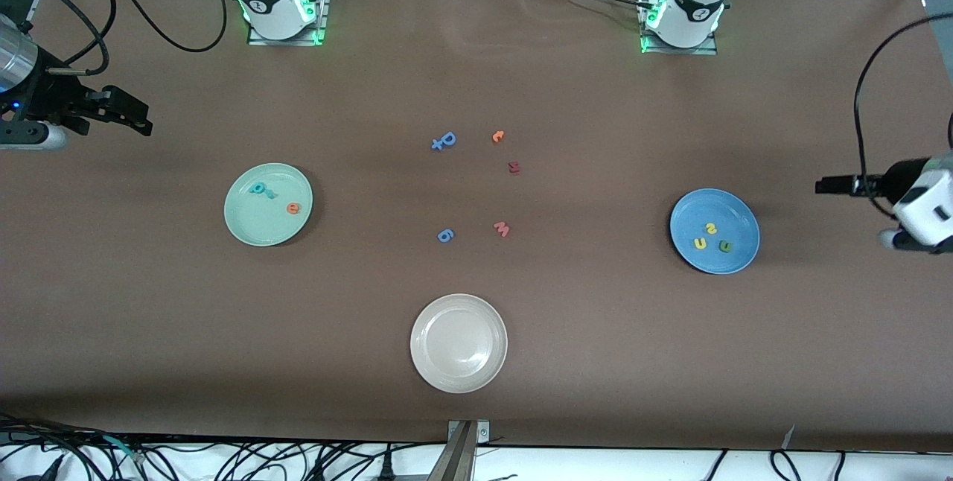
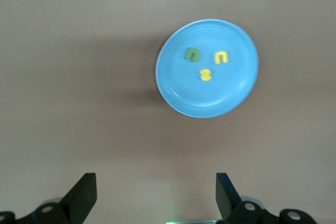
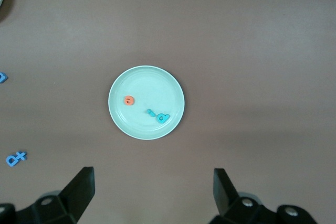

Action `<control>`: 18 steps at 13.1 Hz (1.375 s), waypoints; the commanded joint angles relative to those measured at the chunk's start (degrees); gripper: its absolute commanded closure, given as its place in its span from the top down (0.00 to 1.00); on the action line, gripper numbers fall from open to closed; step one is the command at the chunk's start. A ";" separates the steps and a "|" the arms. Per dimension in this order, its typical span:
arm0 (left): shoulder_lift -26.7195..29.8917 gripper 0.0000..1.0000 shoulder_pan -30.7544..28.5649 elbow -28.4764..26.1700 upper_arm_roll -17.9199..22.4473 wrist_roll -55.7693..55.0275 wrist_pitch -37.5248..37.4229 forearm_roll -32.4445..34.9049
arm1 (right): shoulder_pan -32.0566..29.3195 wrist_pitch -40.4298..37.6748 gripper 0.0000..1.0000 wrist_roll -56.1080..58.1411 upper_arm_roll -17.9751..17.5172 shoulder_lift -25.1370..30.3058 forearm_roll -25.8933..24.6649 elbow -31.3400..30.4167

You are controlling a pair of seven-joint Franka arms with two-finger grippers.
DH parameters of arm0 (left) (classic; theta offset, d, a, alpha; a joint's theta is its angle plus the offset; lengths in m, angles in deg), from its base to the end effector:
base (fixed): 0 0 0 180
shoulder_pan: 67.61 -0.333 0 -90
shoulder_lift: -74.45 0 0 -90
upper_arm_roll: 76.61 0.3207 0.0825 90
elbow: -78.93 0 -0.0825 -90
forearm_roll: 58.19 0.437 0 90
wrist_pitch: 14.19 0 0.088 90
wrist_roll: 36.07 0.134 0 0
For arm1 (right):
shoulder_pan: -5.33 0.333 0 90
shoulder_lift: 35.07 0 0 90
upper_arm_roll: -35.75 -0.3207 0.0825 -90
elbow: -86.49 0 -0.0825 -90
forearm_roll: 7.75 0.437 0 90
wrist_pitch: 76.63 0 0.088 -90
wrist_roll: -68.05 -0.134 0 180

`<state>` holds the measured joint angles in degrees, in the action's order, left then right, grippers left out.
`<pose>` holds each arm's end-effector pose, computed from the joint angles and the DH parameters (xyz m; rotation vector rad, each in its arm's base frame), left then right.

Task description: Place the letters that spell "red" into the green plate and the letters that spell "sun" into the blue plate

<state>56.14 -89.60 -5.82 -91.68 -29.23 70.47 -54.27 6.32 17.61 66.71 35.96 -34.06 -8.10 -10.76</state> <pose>0.6552 0.1070 0.4442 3.0541 -0.0045 -0.4713 0.6034 0.0074 0.5526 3.1344 -0.0144 -0.0545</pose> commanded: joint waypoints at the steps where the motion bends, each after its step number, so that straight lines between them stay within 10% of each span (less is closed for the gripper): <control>1: 11.70 1.00 13.85 -5.07 12.66 0.89 -1.59 -2.86 | -0.10 0.77 1.00 -0.95 -0.21 0.48 0.70 -0.48; 18: 16.91 1.00 21.02 -2.61 15.96 -5.79 -1.25 -3.04 | -0.19 0.68 1.00 -0.86 -0.12 0.57 0.78 0.92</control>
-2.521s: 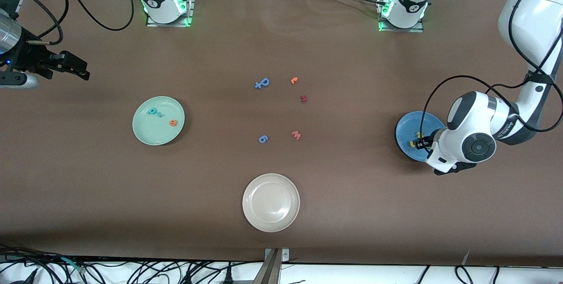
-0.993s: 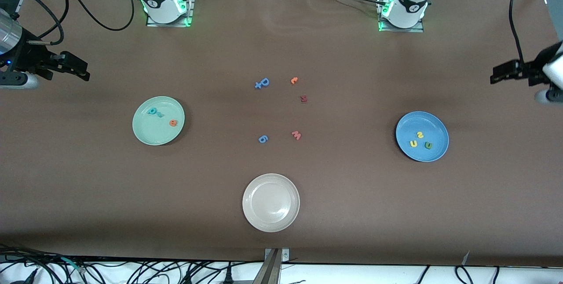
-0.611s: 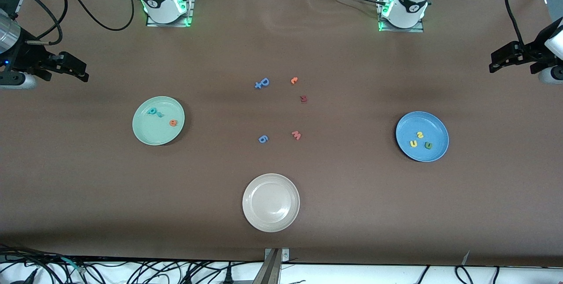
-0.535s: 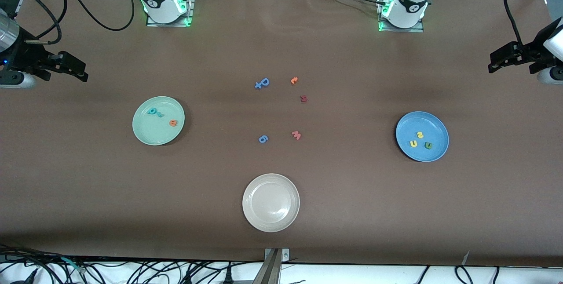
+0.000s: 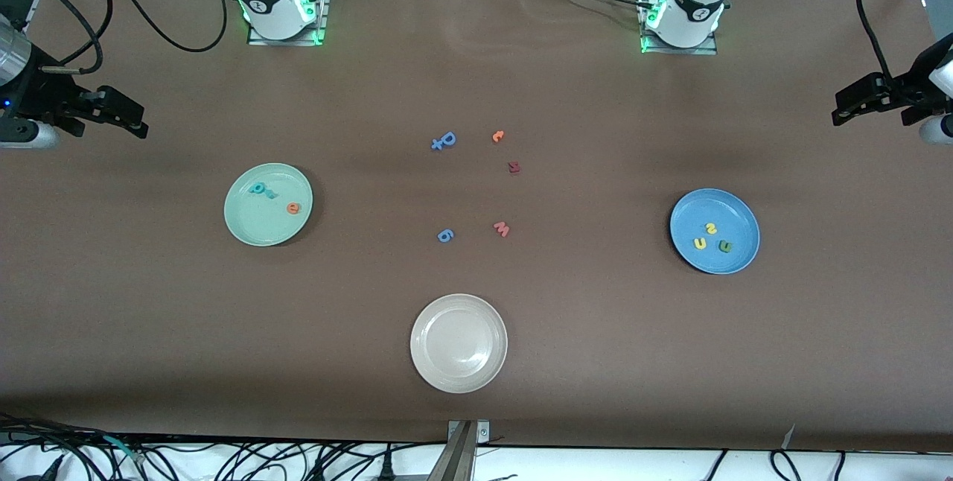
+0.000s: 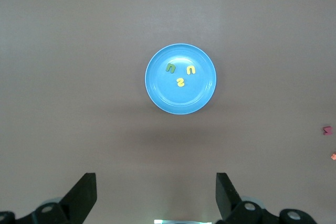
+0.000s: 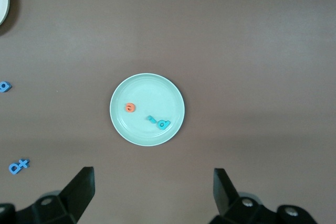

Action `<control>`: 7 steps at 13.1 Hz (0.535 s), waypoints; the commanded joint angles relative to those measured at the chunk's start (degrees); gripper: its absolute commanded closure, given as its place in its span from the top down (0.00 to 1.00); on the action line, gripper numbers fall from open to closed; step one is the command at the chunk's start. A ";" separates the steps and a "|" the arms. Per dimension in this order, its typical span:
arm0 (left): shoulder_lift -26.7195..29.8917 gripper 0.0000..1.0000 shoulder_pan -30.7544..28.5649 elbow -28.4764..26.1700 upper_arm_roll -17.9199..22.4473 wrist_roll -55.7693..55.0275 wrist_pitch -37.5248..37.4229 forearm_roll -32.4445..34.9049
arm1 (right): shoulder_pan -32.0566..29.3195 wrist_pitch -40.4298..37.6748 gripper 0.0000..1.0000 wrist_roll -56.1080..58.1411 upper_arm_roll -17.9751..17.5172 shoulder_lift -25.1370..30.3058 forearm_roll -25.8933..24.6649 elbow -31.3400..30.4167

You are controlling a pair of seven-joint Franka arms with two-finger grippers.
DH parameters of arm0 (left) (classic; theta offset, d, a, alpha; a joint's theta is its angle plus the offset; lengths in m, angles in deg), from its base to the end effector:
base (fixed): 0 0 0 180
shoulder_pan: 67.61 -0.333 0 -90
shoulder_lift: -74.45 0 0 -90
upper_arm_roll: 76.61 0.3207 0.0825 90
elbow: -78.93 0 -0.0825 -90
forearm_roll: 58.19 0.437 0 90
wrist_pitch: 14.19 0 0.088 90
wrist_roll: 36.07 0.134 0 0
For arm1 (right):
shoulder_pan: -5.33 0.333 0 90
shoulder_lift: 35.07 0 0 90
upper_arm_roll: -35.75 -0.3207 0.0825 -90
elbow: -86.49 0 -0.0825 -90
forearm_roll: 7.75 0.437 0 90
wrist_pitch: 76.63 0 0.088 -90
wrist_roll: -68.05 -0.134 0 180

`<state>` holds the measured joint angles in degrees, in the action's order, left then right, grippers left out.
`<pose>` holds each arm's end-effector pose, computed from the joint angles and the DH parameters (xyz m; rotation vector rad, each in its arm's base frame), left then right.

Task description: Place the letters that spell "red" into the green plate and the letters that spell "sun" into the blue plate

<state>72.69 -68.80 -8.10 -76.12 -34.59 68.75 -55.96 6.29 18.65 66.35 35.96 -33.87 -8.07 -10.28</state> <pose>0.6009 0.0232 0.6006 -3.1012 -0.0098 0.1601 0.6060 0.0072 0.5606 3.1359 -0.0252 -0.0078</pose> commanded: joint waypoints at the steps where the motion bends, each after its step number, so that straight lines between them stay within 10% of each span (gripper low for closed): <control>1: 0.27 1.00 0.31 -0.42 0.30 -0.43 0.82 -1.44 | -0.16 -0.36 1.00 -0.50 -0.12 0.38 0.76 0.44; 7: -0.52 1.00 0.40 0.55 0.39 0.10 1.96 -1.79 | -0.16 -0.53 1.00 0.11 -0.12 0.38 0.67 0.44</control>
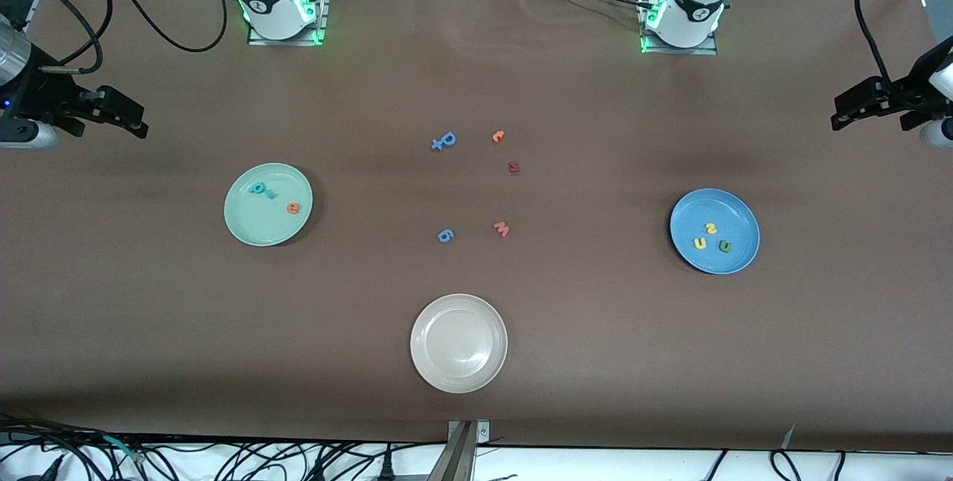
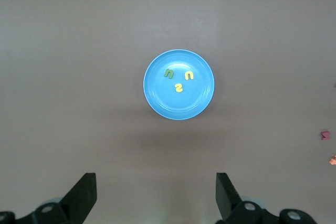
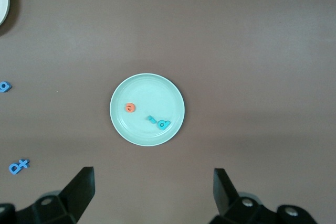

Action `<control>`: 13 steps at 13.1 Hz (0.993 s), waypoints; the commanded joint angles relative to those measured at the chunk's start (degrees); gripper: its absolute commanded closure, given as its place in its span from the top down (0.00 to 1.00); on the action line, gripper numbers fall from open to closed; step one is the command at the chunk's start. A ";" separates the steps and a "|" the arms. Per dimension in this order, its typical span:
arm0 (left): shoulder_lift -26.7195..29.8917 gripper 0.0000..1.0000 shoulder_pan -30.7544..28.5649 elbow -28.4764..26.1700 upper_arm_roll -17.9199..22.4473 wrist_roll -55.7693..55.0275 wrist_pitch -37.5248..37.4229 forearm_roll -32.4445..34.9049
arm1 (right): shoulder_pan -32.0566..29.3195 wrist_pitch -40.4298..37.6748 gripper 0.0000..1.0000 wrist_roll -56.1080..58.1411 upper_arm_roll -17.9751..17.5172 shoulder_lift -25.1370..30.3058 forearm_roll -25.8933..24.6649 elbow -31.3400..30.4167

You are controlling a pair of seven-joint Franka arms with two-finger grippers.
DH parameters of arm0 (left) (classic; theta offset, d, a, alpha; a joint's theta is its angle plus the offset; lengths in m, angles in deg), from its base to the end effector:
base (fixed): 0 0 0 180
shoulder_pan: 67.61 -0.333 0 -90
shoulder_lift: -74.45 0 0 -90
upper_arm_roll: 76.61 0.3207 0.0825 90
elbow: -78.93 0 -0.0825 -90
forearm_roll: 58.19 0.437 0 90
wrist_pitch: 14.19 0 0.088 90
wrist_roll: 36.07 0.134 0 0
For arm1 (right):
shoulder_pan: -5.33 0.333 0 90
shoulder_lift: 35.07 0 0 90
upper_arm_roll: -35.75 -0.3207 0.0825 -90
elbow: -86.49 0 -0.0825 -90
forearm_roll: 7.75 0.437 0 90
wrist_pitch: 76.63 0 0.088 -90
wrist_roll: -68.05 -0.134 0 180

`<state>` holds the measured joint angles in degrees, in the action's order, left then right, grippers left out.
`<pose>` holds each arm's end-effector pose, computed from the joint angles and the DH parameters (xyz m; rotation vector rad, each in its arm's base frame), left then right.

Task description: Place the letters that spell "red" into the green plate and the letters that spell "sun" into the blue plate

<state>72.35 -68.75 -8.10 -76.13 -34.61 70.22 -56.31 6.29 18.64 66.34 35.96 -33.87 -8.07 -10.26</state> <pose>0.6062 0.0217 0.5989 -3.1080 -0.0072 0.1294 0.6060 0.0072 0.5608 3.1359 -0.0254 -0.0075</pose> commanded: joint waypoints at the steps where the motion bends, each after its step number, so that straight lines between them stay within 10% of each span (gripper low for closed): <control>1: -0.19 1.00 0.43 0.73 0.40 -0.14 0.49 -1.36 | -0.16 -0.53 1.00 0.39 -0.12 0.30 0.67 0.51; 13: -1.94 1.00 1.31 3.37 -0.12 -0.41 0.67 -1.44 | -0.16 -0.70 1.00 0.74 -0.12 0.29 0.32 0.42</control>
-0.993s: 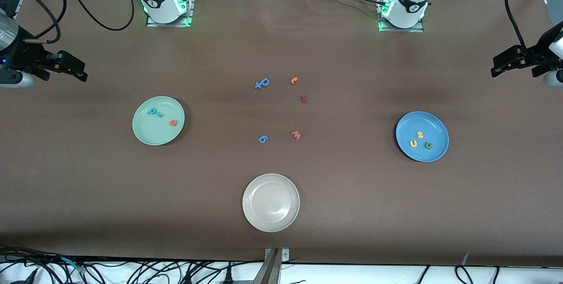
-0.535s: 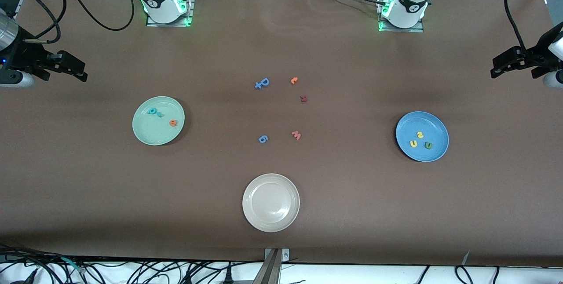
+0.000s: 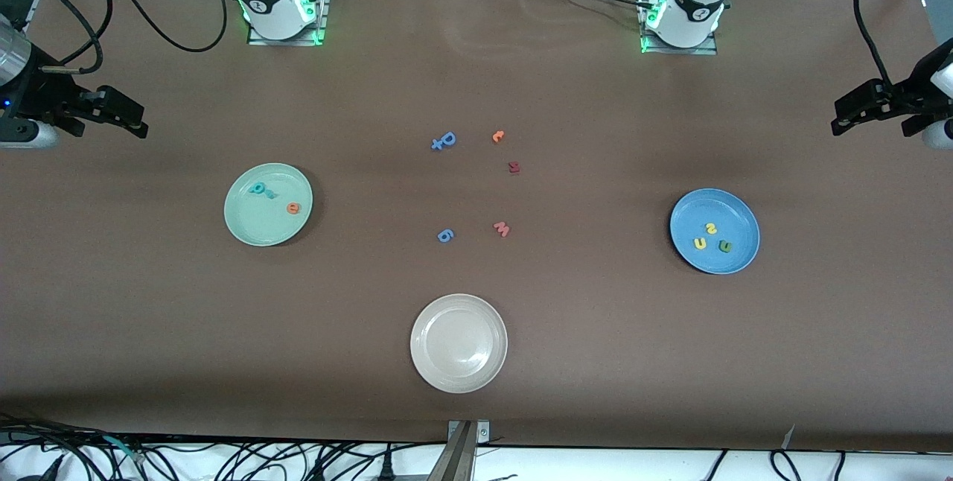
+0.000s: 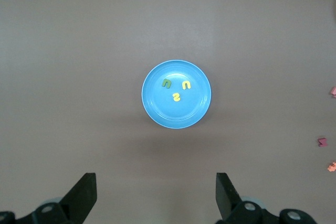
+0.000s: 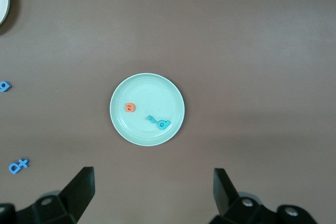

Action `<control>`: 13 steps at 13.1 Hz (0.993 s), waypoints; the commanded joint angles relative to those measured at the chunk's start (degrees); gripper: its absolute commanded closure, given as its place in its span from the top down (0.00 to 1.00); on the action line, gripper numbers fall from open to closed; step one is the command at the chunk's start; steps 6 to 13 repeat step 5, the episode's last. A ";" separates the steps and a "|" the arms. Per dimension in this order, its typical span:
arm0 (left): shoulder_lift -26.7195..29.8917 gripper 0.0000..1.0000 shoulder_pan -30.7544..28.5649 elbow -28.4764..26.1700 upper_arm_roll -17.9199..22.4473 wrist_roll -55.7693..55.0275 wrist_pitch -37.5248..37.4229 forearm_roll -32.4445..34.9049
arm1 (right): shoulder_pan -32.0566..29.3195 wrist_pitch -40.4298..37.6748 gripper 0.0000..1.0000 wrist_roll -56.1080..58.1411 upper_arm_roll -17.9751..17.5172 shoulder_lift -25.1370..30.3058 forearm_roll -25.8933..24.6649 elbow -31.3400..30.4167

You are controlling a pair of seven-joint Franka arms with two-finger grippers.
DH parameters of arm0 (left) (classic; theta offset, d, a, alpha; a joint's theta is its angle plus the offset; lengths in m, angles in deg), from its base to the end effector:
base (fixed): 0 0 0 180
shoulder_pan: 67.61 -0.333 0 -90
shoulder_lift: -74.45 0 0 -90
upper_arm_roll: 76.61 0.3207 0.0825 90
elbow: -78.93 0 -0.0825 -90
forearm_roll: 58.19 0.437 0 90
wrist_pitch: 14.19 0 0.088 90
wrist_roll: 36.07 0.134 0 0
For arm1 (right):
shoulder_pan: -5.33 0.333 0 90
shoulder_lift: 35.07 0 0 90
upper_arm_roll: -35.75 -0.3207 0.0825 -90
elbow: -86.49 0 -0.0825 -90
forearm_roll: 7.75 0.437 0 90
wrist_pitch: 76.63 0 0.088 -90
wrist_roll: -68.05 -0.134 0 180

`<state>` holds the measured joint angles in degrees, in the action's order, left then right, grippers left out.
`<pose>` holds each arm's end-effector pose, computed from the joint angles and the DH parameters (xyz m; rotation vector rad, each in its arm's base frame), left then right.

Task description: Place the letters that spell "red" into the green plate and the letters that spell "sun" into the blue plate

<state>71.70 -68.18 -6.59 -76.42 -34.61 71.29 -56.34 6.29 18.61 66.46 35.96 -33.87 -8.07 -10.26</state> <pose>0.6134 0.0126 0.6070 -3.1092 0.0163 0.0767 0.6059 0.0072 0.5607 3.1359 -0.0222 -0.0083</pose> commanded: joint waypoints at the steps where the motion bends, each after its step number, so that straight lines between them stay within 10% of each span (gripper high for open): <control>1: -1.73 1.00 0.75 1.94 0.16 -0.50 -0.39 -1.58 | -0.16 -0.67 1.00 0.62 -0.12 0.29 0.41 0.51; 13: -1.73 1.00 0.48 2.03 0.25 -0.50 -0.39 -1.67 | -0.16 -0.67 1.00 0.53 -0.12 0.29 0.32 0.42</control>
